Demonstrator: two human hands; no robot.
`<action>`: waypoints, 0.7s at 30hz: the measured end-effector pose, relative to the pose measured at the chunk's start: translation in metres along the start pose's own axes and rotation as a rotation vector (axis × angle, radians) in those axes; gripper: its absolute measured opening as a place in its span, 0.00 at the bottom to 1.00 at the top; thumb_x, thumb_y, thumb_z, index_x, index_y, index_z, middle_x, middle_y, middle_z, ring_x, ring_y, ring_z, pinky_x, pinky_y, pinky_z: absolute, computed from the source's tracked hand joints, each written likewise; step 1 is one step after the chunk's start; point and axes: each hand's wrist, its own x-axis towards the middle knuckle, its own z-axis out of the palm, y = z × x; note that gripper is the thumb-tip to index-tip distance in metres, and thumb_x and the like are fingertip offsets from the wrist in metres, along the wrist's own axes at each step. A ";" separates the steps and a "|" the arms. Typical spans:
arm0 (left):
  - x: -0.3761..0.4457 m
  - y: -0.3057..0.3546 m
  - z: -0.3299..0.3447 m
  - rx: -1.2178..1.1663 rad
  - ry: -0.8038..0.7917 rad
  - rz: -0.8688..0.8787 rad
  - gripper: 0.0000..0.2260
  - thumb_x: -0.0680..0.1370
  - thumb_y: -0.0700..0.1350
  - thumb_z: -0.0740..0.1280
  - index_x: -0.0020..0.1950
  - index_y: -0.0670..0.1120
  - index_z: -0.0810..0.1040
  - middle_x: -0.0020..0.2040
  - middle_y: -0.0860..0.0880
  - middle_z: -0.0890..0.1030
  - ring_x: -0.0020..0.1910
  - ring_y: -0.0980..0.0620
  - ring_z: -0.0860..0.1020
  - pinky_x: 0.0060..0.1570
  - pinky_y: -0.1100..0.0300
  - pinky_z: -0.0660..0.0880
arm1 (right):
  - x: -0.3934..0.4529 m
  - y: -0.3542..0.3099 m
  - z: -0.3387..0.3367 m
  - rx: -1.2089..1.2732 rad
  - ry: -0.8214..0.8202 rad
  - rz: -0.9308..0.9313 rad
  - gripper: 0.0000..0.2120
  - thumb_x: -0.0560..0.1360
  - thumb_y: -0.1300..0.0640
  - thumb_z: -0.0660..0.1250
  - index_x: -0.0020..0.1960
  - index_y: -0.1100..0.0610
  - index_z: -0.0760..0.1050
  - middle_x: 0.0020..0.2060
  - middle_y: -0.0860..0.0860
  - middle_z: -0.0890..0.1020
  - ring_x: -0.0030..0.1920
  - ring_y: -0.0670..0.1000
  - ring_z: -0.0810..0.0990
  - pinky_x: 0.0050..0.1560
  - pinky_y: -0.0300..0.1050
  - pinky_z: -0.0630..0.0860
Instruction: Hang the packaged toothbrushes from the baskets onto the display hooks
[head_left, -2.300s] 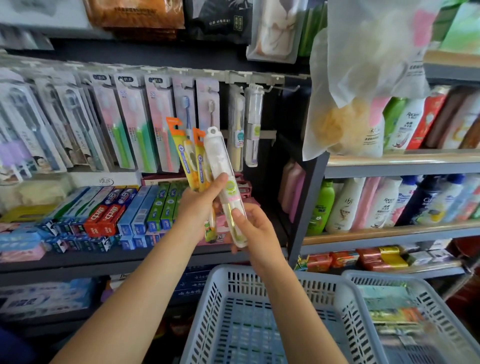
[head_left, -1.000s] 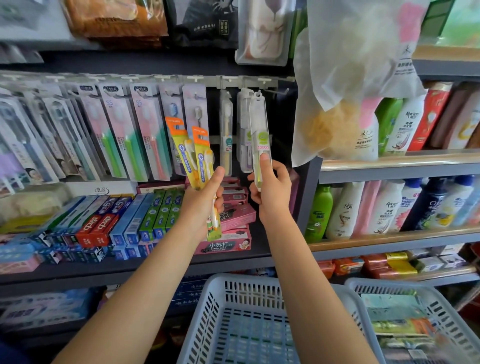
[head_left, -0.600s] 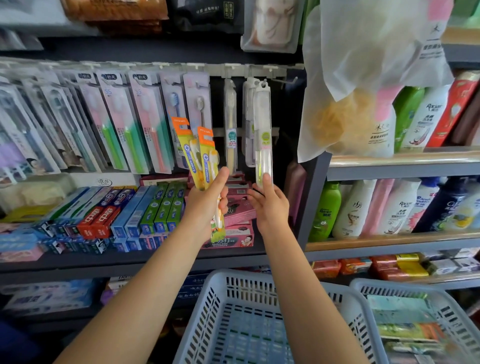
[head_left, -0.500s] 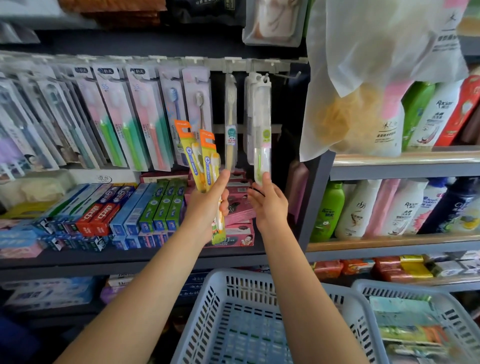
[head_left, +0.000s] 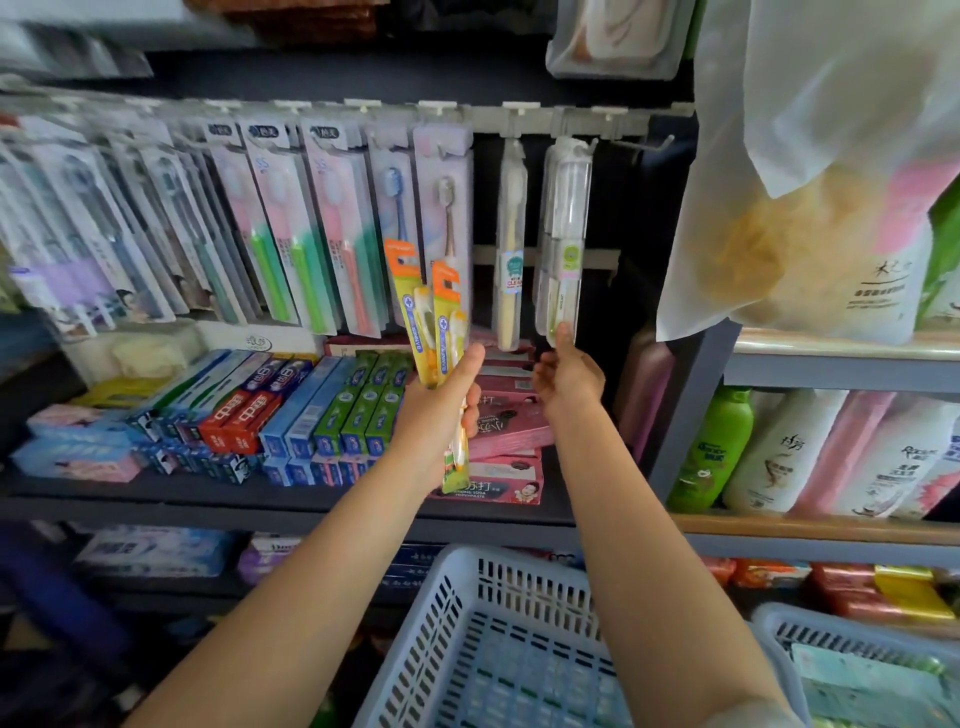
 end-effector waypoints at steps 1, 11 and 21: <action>-0.001 0.002 -0.001 -0.005 -0.003 -0.013 0.15 0.78 0.56 0.70 0.54 0.46 0.79 0.32 0.50 0.72 0.26 0.54 0.67 0.25 0.62 0.64 | -0.001 0.000 0.001 -0.014 -0.003 0.032 0.17 0.77 0.47 0.72 0.40 0.59 0.75 0.29 0.52 0.76 0.25 0.47 0.71 0.28 0.40 0.72; -0.019 0.017 -0.027 -0.069 -0.022 -0.036 0.14 0.82 0.52 0.65 0.51 0.42 0.82 0.39 0.44 0.84 0.31 0.50 0.81 0.29 0.59 0.77 | -0.102 0.045 -0.015 -0.200 -0.381 -0.053 0.12 0.81 0.53 0.67 0.41 0.57 0.74 0.30 0.51 0.77 0.28 0.49 0.73 0.31 0.43 0.70; -0.040 0.034 -0.079 0.036 0.171 0.069 0.08 0.76 0.54 0.73 0.51 0.52 0.84 0.43 0.52 0.87 0.43 0.51 0.86 0.45 0.52 0.81 | -0.161 0.074 0.000 -0.498 -0.658 -0.248 0.06 0.80 0.58 0.69 0.55 0.60 0.78 0.40 0.52 0.82 0.37 0.50 0.81 0.37 0.45 0.80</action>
